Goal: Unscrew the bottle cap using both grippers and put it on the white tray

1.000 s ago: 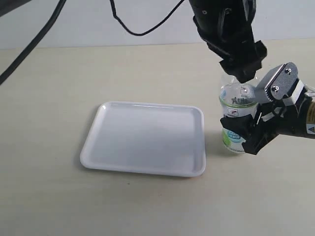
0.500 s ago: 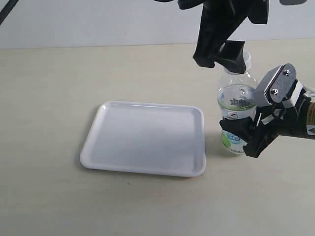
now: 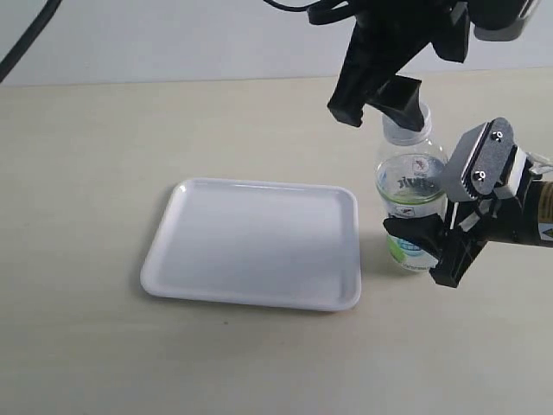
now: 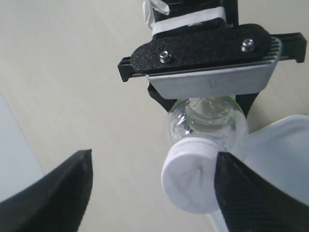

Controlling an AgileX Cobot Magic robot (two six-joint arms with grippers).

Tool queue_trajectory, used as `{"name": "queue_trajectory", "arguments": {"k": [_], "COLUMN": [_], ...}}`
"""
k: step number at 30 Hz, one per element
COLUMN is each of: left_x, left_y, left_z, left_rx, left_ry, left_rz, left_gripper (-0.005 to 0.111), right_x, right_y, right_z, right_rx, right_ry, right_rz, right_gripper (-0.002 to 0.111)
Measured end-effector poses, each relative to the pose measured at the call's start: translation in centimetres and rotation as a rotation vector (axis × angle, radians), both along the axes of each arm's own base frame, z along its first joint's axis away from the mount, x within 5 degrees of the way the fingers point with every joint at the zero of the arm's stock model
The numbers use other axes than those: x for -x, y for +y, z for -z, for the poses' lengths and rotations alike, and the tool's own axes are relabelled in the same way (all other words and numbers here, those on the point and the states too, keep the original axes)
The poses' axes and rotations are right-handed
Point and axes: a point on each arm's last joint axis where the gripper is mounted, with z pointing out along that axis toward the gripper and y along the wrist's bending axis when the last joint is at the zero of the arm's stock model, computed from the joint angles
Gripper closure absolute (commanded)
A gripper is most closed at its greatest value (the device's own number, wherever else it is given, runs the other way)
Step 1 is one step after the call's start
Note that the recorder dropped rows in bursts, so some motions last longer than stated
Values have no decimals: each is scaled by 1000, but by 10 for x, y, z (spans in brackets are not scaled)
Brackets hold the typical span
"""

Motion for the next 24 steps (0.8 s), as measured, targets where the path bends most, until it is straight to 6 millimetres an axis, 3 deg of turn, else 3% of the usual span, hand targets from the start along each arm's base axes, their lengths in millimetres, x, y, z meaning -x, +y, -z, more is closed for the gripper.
{"name": "queue_trajectory", "arguments": {"k": [11,24], "left_x": [4,5], "left_y": [10,9], "left_z": [13,14], "left_rx": [-85,-81], "left_ry": [-8,-8], "left_rz": [36,59], "left_gripper": [39,44], "right_x": [0,0], "right_y": [0,0], "right_z": [0,0], "right_rx": [15,16], "right_ry": [-12,-13], "right_rz": [-18,-19], "right_gripper": [108,108]}}
